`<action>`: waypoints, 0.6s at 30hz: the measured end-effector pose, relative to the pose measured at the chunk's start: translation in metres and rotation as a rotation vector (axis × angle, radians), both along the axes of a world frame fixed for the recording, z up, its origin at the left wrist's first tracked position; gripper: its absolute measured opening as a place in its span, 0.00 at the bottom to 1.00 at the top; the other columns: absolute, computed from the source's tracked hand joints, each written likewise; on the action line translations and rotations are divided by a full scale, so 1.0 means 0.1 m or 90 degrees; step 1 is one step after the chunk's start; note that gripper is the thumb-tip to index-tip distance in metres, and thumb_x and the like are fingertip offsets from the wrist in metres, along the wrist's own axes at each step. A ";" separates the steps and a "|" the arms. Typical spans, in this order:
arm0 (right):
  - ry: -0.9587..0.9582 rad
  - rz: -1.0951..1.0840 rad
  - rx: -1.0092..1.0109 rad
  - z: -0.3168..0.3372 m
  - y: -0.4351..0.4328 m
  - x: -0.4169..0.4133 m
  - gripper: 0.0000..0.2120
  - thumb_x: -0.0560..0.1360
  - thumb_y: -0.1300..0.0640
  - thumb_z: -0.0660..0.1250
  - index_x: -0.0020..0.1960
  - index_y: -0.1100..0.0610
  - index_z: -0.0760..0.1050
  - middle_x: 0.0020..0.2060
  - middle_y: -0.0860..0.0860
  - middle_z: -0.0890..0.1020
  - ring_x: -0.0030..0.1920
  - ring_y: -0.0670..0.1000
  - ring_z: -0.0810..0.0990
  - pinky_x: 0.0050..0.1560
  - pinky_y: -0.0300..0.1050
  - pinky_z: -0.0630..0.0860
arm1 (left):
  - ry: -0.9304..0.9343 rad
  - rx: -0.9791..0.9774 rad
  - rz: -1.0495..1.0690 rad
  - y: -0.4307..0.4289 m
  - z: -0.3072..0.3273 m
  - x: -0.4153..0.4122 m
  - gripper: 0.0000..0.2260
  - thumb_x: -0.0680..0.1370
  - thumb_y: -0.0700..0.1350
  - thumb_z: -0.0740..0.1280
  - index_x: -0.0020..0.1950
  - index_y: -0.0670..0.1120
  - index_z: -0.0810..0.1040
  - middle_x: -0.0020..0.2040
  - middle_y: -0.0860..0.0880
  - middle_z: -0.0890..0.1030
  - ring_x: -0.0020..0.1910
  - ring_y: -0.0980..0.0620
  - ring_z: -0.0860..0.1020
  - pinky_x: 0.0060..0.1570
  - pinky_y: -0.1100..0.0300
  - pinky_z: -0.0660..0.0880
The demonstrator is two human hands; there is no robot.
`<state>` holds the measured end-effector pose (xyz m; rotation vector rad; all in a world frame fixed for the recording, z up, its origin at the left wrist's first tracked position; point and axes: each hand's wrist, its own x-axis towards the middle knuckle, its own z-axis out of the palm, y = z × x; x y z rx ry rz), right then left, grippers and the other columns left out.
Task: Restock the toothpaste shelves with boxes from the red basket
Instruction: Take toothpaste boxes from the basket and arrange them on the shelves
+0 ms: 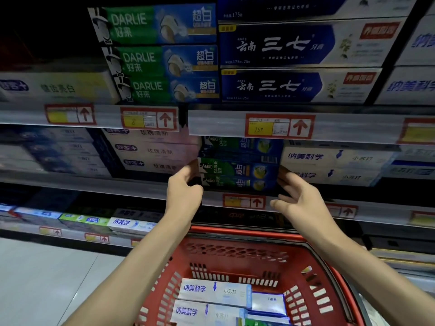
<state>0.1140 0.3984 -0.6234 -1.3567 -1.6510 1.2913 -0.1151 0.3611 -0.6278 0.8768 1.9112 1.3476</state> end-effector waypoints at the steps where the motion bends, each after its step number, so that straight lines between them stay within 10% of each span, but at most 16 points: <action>1: 0.006 -0.003 0.001 0.00 -0.01 -0.01 0.37 0.79 0.67 0.69 0.83 0.52 0.58 0.77 0.48 0.68 0.72 0.47 0.70 0.65 0.43 0.69 | -0.007 -0.008 -0.002 -0.01 0.00 0.02 0.31 0.77 0.26 0.61 0.78 0.49 0.71 0.73 0.52 0.75 0.73 0.54 0.71 0.74 0.54 0.69; 6: 0.035 -0.026 -0.001 0.06 -0.03 -0.03 0.33 0.78 0.71 0.67 0.79 0.53 0.63 0.57 0.32 0.71 0.67 0.40 0.65 0.62 0.36 0.67 | -0.023 -0.010 -0.003 -0.04 0.03 0.07 0.33 0.77 0.23 0.58 0.78 0.48 0.70 0.74 0.52 0.75 0.75 0.54 0.69 0.75 0.56 0.65; 12: 0.036 -0.017 -0.012 0.09 -0.06 -0.03 0.36 0.78 0.72 0.67 0.81 0.54 0.59 0.64 0.39 0.67 0.68 0.40 0.64 0.63 0.36 0.66 | -0.067 -0.013 0.000 -0.07 0.12 0.11 0.33 0.77 0.23 0.58 0.76 0.51 0.73 0.70 0.50 0.77 0.64 0.57 0.73 0.35 0.79 0.71; 18: 0.061 -0.038 -0.037 0.14 -0.07 0.01 0.37 0.77 0.69 0.70 0.81 0.54 0.60 0.66 0.44 0.70 0.72 0.47 0.69 0.64 0.43 0.68 | -0.094 0.031 0.063 -0.14 0.18 0.11 0.20 0.79 0.30 0.63 0.66 0.47 0.79 0.54 0.55 0.84 0.49 0.62 0.79 0.38 0.75 0.74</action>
